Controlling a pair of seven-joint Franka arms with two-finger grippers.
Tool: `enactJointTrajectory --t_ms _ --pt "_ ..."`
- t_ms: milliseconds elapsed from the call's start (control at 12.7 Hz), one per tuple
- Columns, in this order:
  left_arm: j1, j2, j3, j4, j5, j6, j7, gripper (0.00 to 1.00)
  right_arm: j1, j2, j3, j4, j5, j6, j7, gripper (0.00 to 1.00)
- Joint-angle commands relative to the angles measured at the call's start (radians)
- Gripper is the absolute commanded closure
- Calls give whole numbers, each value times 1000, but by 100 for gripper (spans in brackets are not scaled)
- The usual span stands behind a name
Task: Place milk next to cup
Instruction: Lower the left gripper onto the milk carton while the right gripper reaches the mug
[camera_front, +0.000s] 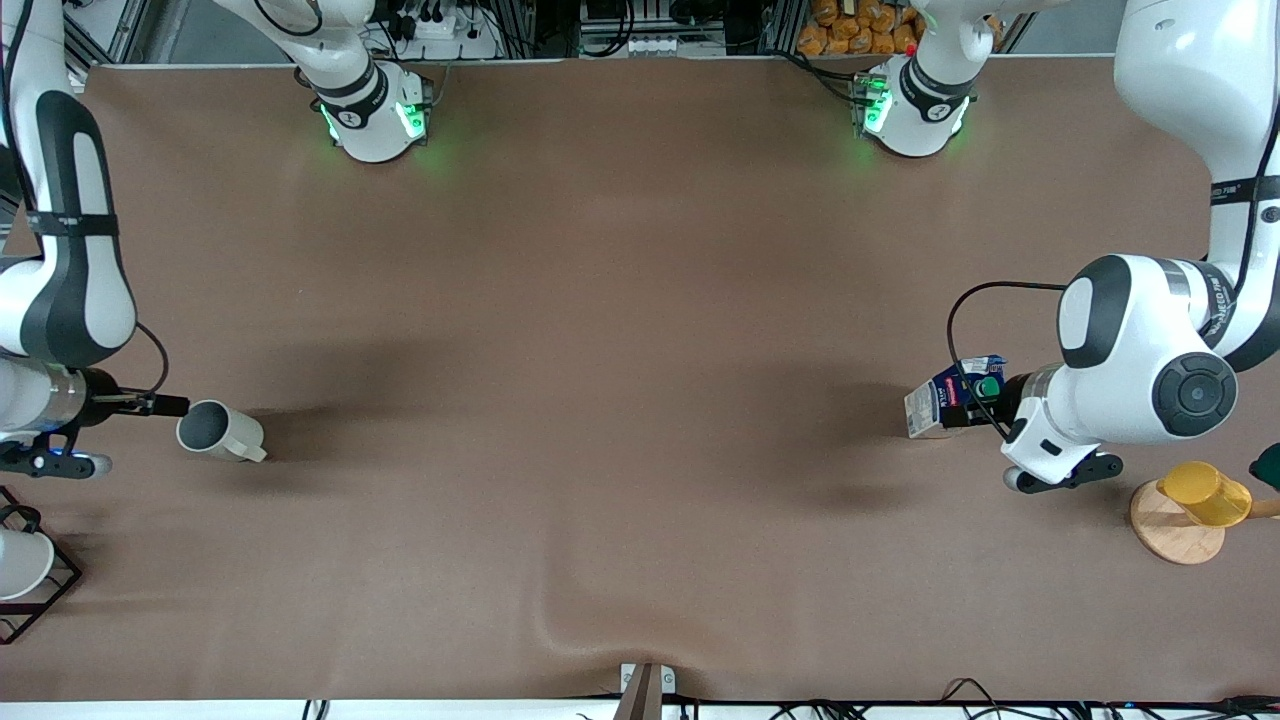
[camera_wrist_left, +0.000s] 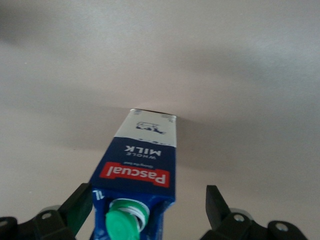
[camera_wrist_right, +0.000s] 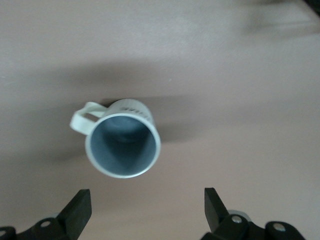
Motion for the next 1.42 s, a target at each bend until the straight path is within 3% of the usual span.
enactJointTrajectory --t_ms 0,629,708,944,1101,1337 --pt "-12 -36 7 -18 45 -49 -8 0 -69 11 17 -30 14 62 -197 0" --pt "-20 -32 10 -83 46 -26 -17 1 -57 13 49 -86 20 237 -751 0" --pt "-20 -32 10 -81 49 -25 -11 11 -52 26 49 -88 20 261 -806 0" --pt "-18 -23 12 -81 52 1 -14 15 -58 77 49 -88 20 288 -929 0" --pt "-15 -10 10 -81 52 17 -15 31 -57 104 49 -93 20 329 -1007 0" --pt "-15 -13 10 -86 56 12 -14 40 -57 138 49 -116 20 430 -1116 0"
